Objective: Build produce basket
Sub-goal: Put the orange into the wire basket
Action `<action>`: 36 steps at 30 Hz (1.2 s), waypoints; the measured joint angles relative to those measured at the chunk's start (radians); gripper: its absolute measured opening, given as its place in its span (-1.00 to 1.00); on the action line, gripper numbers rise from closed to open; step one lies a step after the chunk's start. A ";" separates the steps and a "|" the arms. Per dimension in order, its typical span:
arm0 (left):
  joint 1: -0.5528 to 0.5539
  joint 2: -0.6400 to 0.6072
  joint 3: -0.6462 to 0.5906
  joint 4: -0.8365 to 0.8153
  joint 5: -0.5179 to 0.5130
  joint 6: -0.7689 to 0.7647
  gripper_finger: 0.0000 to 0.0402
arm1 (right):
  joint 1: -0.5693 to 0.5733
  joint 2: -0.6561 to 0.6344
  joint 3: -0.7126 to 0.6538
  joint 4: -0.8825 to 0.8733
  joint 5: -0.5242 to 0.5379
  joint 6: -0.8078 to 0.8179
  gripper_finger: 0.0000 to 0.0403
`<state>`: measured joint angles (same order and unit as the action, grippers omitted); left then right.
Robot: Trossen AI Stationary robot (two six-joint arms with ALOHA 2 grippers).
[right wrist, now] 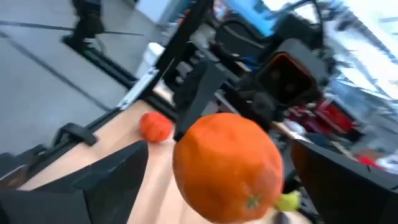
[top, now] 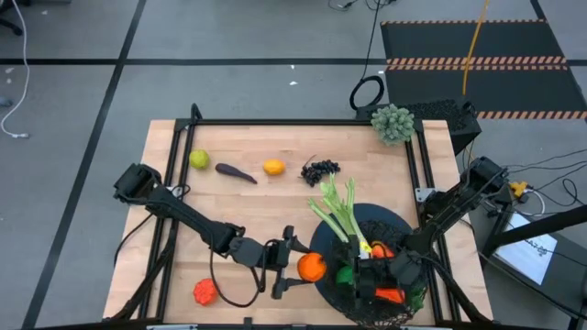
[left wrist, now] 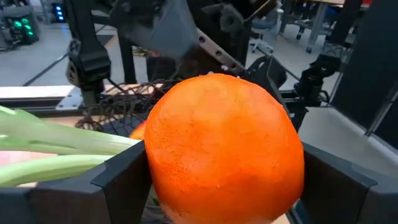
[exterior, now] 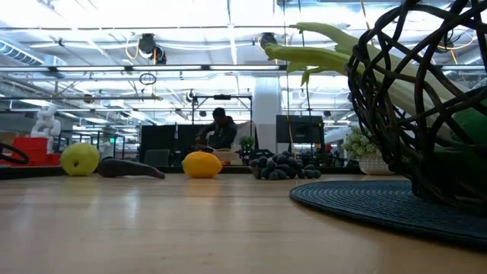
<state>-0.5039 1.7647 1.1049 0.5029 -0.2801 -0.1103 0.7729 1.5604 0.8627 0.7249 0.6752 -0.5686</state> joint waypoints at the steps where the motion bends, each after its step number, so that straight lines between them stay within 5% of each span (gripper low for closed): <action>1: 0.000 0.002 0.000 0.009 0.010 -0.001 0.67 | -0.011 0.002 0.000 -0.010 -0.027 0.015 0.97; 17: 0.004 0.001 0.000 0.026 0.052 -0.080 0.68 | -0.075 0.128 0.013 0.190 -0.100 -0.129 0.95; 24: 0.004 0.001 0.000 0.024 0.051 -0.092 0.69 | -0.076 0.127 0.013 0.193 -0.101 -0.120 0.68; 36: -0.032 -0.130 0.000 -0.102 -0.033 -0.030 0.97 | -0.059 0.119 0.013 0.182 -0.110 -0.016 0.63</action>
<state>-0.5362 1.6350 1.1053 0.4009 -0.3126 -0.1401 0.7144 1.6792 0.8761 0.9072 0.5651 -0.5850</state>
